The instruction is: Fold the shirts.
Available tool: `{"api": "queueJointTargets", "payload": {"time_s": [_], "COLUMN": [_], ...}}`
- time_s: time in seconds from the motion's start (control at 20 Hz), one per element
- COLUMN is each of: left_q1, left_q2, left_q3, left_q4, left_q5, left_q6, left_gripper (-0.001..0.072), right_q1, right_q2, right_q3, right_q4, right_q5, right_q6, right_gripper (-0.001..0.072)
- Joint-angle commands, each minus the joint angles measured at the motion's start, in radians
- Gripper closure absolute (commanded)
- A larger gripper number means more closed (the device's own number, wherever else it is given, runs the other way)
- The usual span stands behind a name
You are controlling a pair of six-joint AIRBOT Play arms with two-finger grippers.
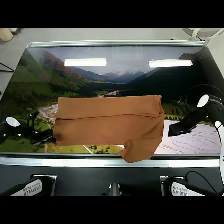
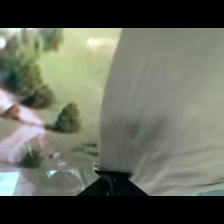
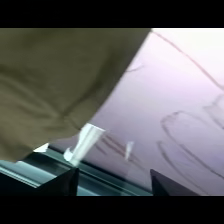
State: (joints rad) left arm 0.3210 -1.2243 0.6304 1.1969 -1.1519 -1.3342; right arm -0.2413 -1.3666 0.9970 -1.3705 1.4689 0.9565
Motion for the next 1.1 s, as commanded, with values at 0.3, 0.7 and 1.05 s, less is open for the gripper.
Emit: {"api": "queueJointTargets", "payload": {"time_s": [0.3,0.7,1.05], "left_q1": [0.000,0.000,0.001], "left_q2": [0.003,0.003,0.027], "left_q3": [-0.002,-0.002,0.008], "left_q4": [-0.057,-0.053,-0.053], "left_q5": [-0.005,-0.016,-0.003], "left_q6": [0.035,0.056,0.095], "left_gripper": [0.0682,0.0682,0.0683], "right_q1": [0.001,0.001,0.001], "right_q2": [0.136,0.144,0.157], "right_q3": [-0.342,-0.454,-0.409], "right_q4": [0.238,0.339,0.339], "right_q5": [-0.146,-0.266,-0.250], "right_q6": [-0.048,-0.048,-0.090], "right_gripper": [0.0225,0.0286,0.0690]}}
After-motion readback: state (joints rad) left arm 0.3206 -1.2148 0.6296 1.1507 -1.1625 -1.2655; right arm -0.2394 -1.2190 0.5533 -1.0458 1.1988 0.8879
